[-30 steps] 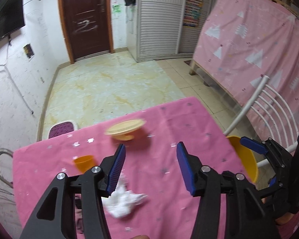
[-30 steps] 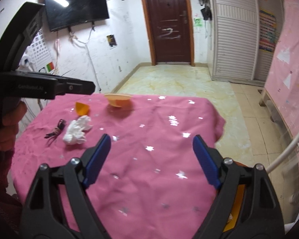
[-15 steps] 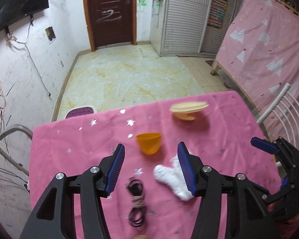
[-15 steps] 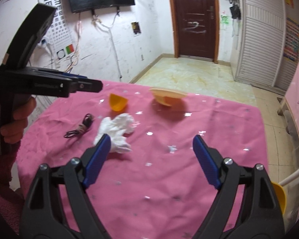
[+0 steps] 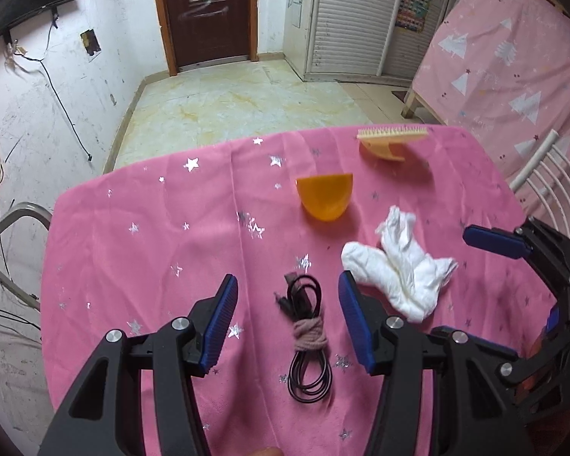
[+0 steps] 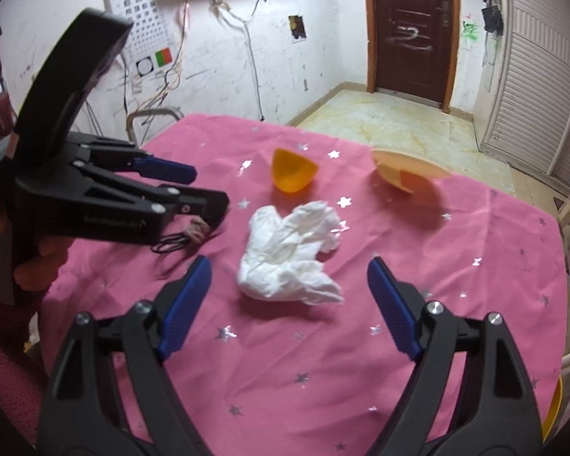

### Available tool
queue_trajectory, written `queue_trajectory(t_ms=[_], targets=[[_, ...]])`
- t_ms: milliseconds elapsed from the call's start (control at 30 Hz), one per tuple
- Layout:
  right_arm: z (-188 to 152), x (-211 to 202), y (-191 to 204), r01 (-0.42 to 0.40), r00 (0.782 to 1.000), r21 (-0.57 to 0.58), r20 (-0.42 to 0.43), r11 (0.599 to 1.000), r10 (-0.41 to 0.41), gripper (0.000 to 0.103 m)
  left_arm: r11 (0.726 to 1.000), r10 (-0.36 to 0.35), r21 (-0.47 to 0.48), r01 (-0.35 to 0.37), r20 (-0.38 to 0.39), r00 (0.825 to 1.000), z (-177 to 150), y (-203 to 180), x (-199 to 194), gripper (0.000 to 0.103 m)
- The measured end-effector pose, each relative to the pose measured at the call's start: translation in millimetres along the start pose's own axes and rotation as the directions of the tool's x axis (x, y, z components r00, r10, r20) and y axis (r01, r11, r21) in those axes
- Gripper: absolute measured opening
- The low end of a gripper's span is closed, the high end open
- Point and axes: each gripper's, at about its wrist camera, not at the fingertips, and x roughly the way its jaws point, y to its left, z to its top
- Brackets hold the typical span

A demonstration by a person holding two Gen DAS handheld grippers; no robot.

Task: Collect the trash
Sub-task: 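Grasp the white tissue with the right gripper while the left grasps the black cable, then carry the tissue and cable to the yellow bin and release both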

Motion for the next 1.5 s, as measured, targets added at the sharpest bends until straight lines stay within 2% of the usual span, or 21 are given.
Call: queue_trajectory(t_ms=[133,167,200,300,567,767,867,1033,1067,1233,1500], targets=[[1,9,9,0.02,0.999,-0.037,-0.025,0.999,-0.021,0.081,1.0,-0.002,0.001,0.002,-0.005,1.0,-4,2,5,0.047],[2,11,10,0.025,0.999,-0.042,-0.03,0.999,-0.026,0.078,1.0,-0.005,0.0,0.005,-0.008,1.0,-5,2,6,0.047],[2,14,12,0.031,0.999,-0.048,-0.037,0.998,-0.033,0.066,1.0,-0.011,0.0,0.011,-0.009,1.0,-6,3,7,0.047],[1,22,12,0.052,0.996,-0.058,-0.064,0.997,-0.055,0.046,1.0,-0.02,0.0,0.02,-0.007,1.0,-7,4,8,0.047],[5,16,9,0.08,0.996,-0.051,-0.03,0.995,-0.082,0.028,0.999,-0.017,0.029,0.017,-0.007,1.0,-8,-4,9,0.047],[5,-1,-8,0.094,0.995,-0.007,0.012,0.996,-0.094,0.027,0.997,0.01,0.074,-0.009,-0.009,1.0,-11,-15,12,0.045],[5,-7,-12,0.094,0.995,0.006,0.029,0.996,-0.094,0.027,0.996,0.023,0.091,-0.021,-0.021,1.0,-13,-21,15,0.034],[2,-17,-18,0.075,0.995,0.031,0.058,0.997,-0.076,0.028,0.994,0.034,0.105,-0.033,-0.014,0.999,-14,-26,14,0.024],[1,-19,-20,0.074,0.995,0.036,0.063,0.997,-0.076,0.028,0.994,0.037,0.108,-0.035,-0.011,0.999,-14,-28,13,0.017],[-3,-28,-29,0.07,0.994,0.054,0.084,0.996,-0.074,0.028,0.991,0.067,0.116,-0.065,-0.005,0.998,-14,-34,11,0.014],[-10,-51,-45,0.082,0.987,0.089,0.134,0.993,-0.093,0.028,0.991,0.073,0.112,-0.077,0.035,0.997,-3,-45,-10,0.013]])
